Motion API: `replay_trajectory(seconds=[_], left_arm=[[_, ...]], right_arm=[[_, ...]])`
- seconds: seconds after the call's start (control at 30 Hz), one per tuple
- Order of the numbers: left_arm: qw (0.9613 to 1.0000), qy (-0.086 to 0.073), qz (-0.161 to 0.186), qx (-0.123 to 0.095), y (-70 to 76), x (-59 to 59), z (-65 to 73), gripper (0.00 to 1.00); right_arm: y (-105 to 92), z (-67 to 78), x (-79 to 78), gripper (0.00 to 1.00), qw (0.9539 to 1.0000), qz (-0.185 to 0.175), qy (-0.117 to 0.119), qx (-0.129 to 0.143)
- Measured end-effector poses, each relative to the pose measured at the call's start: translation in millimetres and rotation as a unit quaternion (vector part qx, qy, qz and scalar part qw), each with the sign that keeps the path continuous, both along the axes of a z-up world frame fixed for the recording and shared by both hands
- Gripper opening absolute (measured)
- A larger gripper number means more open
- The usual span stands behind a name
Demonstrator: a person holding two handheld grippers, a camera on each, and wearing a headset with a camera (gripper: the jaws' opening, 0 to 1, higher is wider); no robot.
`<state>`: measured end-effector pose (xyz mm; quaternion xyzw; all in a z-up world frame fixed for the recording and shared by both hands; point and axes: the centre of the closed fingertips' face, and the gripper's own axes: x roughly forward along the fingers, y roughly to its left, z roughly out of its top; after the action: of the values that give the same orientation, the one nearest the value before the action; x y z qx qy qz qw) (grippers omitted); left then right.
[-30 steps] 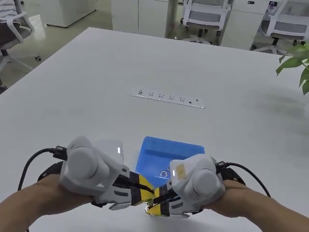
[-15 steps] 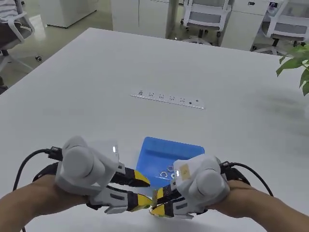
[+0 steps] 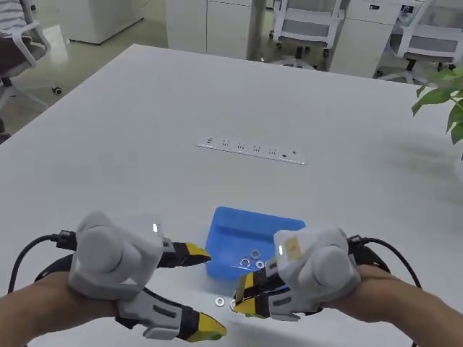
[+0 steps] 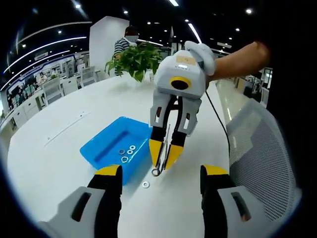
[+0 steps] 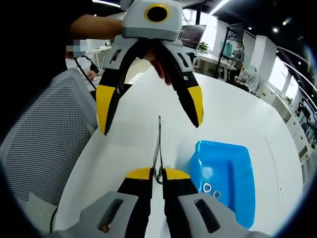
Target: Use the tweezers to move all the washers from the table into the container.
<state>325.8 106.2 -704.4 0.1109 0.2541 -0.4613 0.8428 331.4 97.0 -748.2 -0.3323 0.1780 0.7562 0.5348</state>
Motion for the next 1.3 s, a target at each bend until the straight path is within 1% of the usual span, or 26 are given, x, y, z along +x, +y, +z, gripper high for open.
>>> replay_trajectory(seconds=[0.1, 0.27, 0.5, 0.63, 0.83, 0.93, 1.03, 1.13, 1.3], left_arm=[[0.9999, -0.002, 0.011, -0.009, 2.5, 1.8, 2.8, 0.75], [0.9995, -0.006, 0.02, -0.022, 2.9, 3.2, 7.2, 0.82], [0.9991, -0.008, 0.03, -0.029, 3.6, 5.3, 8.9, 0.89], [0.9986, -0.015, 0.04, -0.032, 6.1, 8.8, 11.1, 0.95], [0.9978, -0.023, 0.05, -0.038, 9.6, 13.3, 15.1, 0.99], [0.9974, -0.024, 0.052, -0.044, 10.3, 14.7, 17.6, 0.99], [0.9973, -0.025, 0.053, -0.044, 11.7, 15.7, 18.4, 0.99], [0.9971, -0.027, 0.054, -0.046, 13.5, 16.7, 19.9, 0.99], [0.997, -0.029, 0.057, -0.043, 17.0, 19.4, 19.5, 0.99]], right_arm=[[0.5, 6.3, 4.0, 0.08, 0.9999, -0.008, 0.0, 0.007], [0.4, 13.7, 10.3, 0.08, 0.9998, -0.013, -0.004, 0.012], [0.9, 23.0, 17.5, 0.08, 0.9997, -0.018, -0.002, 0.019], [2.5, 29.0, 22.7, 0.08, 0.9995, -0.02, -0.002, 0.025], [5.2, 33.4, 31.9, 0.08, 0.9992, -0.024, -0.008, 0.03], [6.7, 34.7, 36.7, 0.08, 0.999, -0.027, -0.01, 0.033], [8.7, 34.6, 43.5, 0.08, 0.9987, -0.034, -0.015, 0.036], [11.0, 34.6, 47.3, 0.08, 0.9984, -0.037, -0.015, 0.039], [14.9, 30.2, 52.2, 0.08, 0.9985, -0.038, -0.015, 0.037]])
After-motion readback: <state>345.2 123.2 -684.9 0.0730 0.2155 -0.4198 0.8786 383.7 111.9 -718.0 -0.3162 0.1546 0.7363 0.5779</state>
